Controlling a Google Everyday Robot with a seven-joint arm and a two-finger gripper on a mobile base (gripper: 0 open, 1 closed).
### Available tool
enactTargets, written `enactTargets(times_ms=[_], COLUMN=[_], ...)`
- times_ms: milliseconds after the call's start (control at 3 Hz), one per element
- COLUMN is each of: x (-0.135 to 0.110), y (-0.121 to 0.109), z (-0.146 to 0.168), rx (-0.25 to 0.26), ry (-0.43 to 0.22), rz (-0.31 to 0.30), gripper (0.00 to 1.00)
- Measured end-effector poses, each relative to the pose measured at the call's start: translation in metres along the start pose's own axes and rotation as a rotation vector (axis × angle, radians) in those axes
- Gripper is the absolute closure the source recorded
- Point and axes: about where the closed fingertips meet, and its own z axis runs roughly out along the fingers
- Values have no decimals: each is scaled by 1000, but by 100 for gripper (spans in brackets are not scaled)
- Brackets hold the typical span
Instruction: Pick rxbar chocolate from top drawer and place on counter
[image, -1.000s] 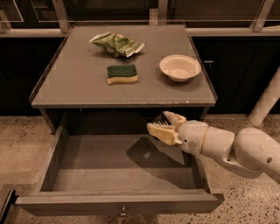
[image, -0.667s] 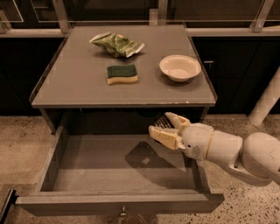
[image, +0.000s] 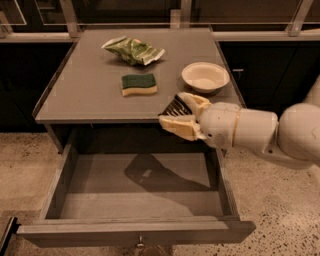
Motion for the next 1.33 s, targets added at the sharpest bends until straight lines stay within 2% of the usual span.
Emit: enactTargets(times_ms=[333,667,1000,1333], x=[-35,-42,-28,-30], y=[-30,-63,-82,-80], z=[21,60,98,104], rx=[-41,-102,-152,-162], ry=[19,27,22,18], rz=[-73,-76,-40,-43], gripper=[100,100,100,82])
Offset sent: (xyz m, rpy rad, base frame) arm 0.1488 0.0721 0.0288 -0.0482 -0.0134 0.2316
